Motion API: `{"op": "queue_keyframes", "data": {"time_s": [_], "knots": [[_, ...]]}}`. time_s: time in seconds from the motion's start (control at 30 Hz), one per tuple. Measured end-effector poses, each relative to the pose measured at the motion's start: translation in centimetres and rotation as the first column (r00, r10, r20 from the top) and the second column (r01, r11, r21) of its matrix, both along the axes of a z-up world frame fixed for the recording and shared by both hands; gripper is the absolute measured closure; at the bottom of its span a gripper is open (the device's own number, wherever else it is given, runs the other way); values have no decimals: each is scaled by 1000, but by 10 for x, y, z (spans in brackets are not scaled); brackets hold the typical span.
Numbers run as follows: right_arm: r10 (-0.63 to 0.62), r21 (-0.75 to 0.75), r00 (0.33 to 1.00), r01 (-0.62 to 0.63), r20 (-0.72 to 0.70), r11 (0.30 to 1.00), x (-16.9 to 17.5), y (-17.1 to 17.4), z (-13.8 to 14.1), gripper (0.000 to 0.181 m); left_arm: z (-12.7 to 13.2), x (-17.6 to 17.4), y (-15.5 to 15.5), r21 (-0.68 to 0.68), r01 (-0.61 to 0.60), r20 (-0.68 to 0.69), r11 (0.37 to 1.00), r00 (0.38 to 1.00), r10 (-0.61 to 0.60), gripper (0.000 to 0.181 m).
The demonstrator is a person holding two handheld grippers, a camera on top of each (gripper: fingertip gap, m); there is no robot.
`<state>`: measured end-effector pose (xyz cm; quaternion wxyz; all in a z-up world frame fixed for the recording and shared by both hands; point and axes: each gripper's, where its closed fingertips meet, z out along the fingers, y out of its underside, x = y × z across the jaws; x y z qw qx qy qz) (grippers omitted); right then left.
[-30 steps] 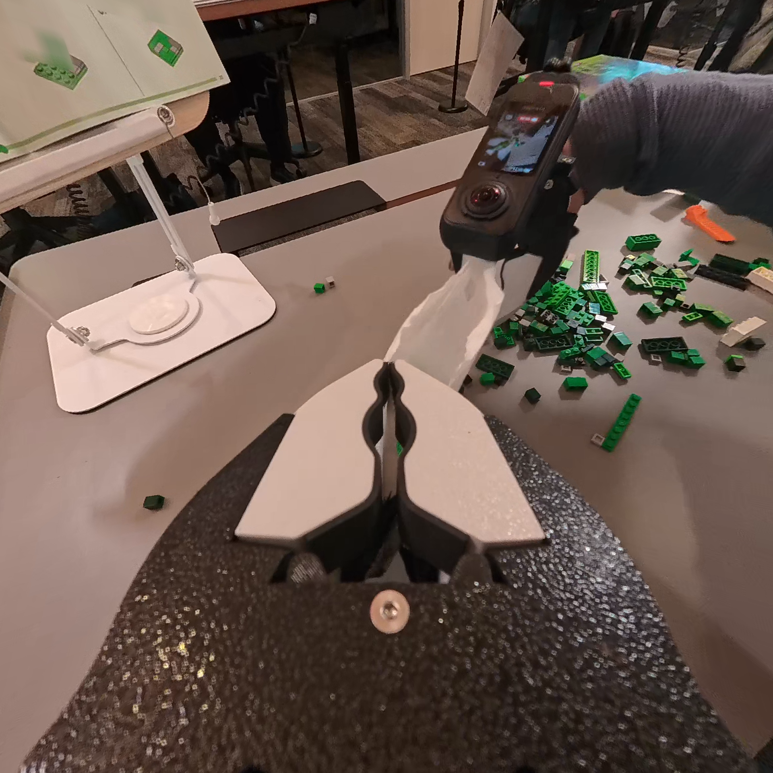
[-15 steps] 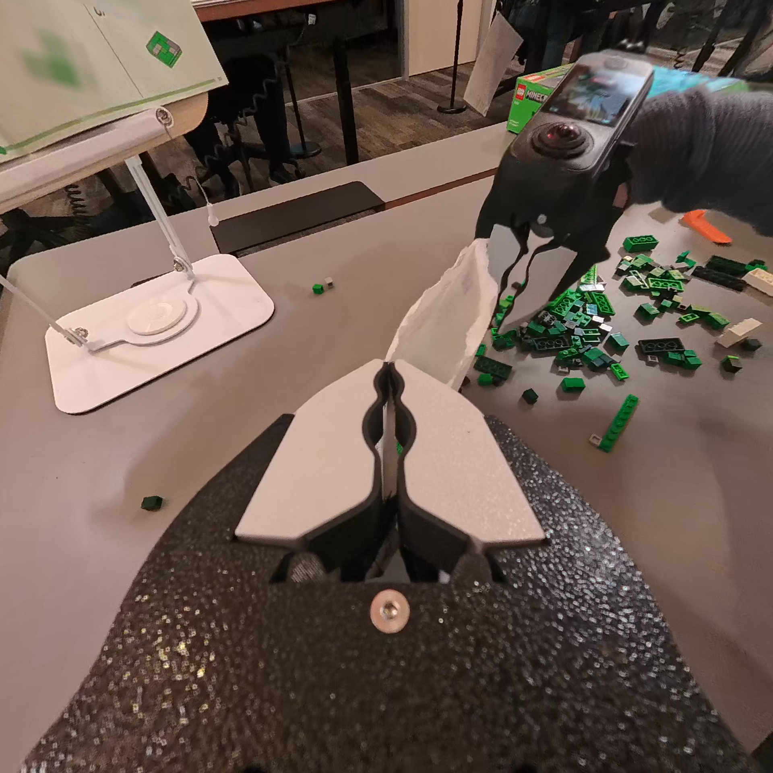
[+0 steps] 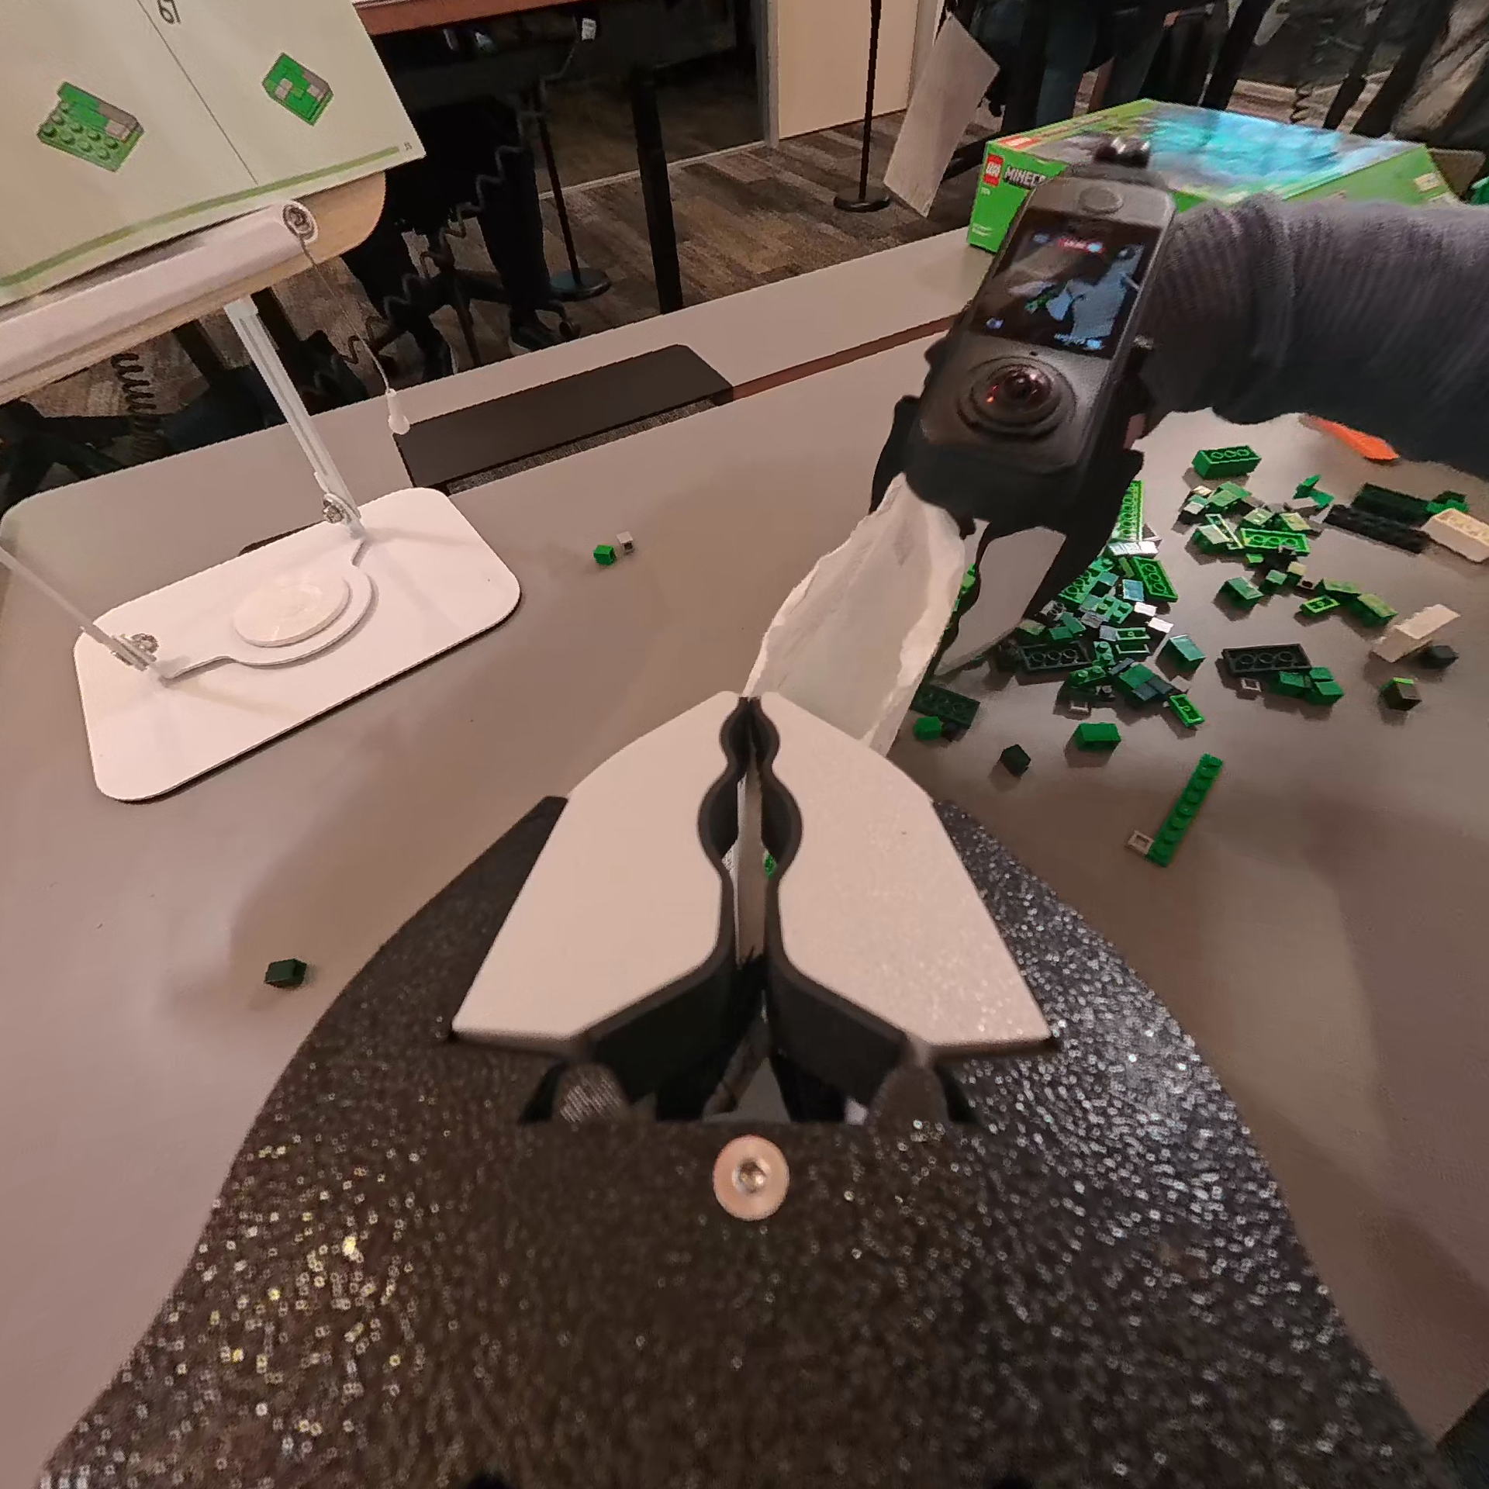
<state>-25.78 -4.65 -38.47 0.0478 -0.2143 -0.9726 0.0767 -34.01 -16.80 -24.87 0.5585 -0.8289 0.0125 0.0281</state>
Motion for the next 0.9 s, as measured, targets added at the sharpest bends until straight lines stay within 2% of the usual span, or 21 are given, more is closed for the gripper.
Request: {"op": "queue_keyframes", "data": {"time_s": [0.07, 0.17, 0.3, 0.37, 0.47, 0.53, 0.73, 0.9], "knots": [[-21, 9, 998, 21, -64, 1000, -3, 3, 13, 174, 0, -1, 0, 1, -4, 5, 1000, 1000, 4, 181], [-55, -75, 965, 37, -257, 997, -11, -7, 60, 174, 0, -3, -1, 1, -13, 11, 1000, 1000, 13, 181], [-12, -154, 832, -89, -554, 984, -19, -46, 135, 175, 0, -1, 1, 0, -8, 14, 1000, 1000, 8, 181], [38, -129, 766, -157, -641, 979, -23, -68, 154, 175, -1, 2, 3, -2, -2, 12, 1000, 1000, 2, 181], [135, -11, 728, -192, -672, 981, -33, -85, 156, 174, 0, 5, 4, -4, 7, 6, 1000, 1000, -7, 181], [159, 15, 726, -201, -669, 980, -39, -92, 155, 174, 1, 6, 4, -2, 10, 5, 1000, 1000, -10, 181], [155, 33, 767, -173, -623, 984, -45, -96, 146, 166, 5, 9, 4, 15, 22, 13, 1000, 1000, -22, 181], [88, -6, 753, -121, -652, 993, -33, -91, 156, 159, 5, 9, 3, 18, 23, 12, 1000, 1000, -23, 181]]}}
